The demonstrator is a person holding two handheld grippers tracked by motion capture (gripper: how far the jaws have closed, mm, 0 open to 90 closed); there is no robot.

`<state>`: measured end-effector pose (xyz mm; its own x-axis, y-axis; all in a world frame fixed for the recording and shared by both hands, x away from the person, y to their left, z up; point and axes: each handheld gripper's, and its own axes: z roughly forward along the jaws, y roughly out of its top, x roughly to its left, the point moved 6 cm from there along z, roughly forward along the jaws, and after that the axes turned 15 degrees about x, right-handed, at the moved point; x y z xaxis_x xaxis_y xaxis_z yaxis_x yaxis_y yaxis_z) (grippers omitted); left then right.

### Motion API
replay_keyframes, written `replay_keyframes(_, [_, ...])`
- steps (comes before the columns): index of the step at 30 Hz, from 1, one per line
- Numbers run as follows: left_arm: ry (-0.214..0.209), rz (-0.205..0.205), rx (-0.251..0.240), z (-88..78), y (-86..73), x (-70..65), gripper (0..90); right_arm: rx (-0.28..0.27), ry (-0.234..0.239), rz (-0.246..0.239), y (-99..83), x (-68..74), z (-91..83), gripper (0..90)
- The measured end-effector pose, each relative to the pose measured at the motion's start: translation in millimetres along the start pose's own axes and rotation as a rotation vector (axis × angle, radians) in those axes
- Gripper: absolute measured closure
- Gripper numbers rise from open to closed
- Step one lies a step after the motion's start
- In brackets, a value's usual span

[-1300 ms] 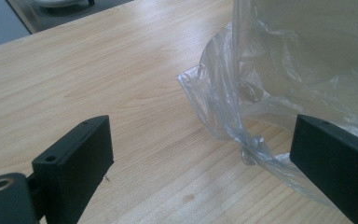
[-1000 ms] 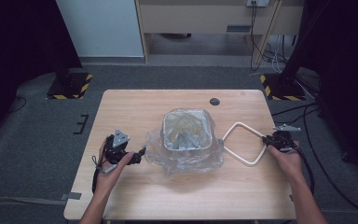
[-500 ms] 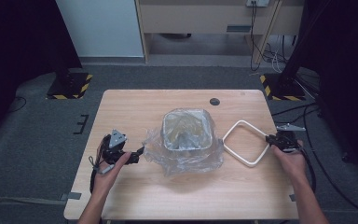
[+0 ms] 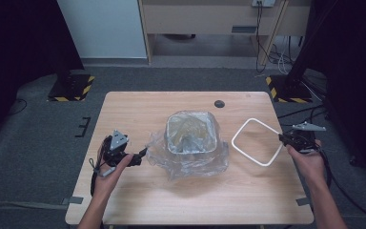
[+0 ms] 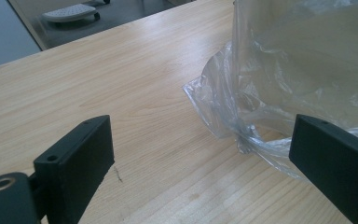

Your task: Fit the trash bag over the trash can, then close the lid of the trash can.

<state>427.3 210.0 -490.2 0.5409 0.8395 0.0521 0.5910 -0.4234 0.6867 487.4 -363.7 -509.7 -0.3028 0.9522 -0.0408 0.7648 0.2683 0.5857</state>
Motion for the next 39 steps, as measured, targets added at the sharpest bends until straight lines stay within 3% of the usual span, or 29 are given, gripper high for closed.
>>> replay_keyframes(5, [0.001, 0.000, -0.003, -1.4, 0.8, -0.1, 5.9, -0.014, 0.020, 0.009, 4.6, 1.5, -11.1, 77.6])
replay_keyframes(16, [0.006, 0.011, -0.009, -7.1, 9.2, -0.3, 5.8, -0.079, 0.081, -0.063, 27.7, 17.6, -47.1, 77.7])
replay_keyframes(23, [0.004, 0.017, -0.018, -9.5, 14.5, -2.6, 5.8, -0.114, 0.105, -0.083, 43.1, 23.5, -68.6, 77.7])
replay_keyframes(26, [-0.001, 0.019, -0.018, -8.7, 16.1, -4.0, 5.9, -0.118, 0.115, -0.101, 48.0, 27.5, -72.8, 77.8])
replay_keyframes(32, [-0.003, 0.020, -0.021, -8.3, 16.8, -4.7, 5.8, -0.147, 0.158, -0.088, 59.6, 37.4, -77.2, 77.9])
replay_keyframes(39, [-0.003, 0.015, -0.029, -10.9, 16.6, -4.3, 5.8, -0.177, 0.196, -0.132, 78.3, 58.6, -87.5, 77.9])
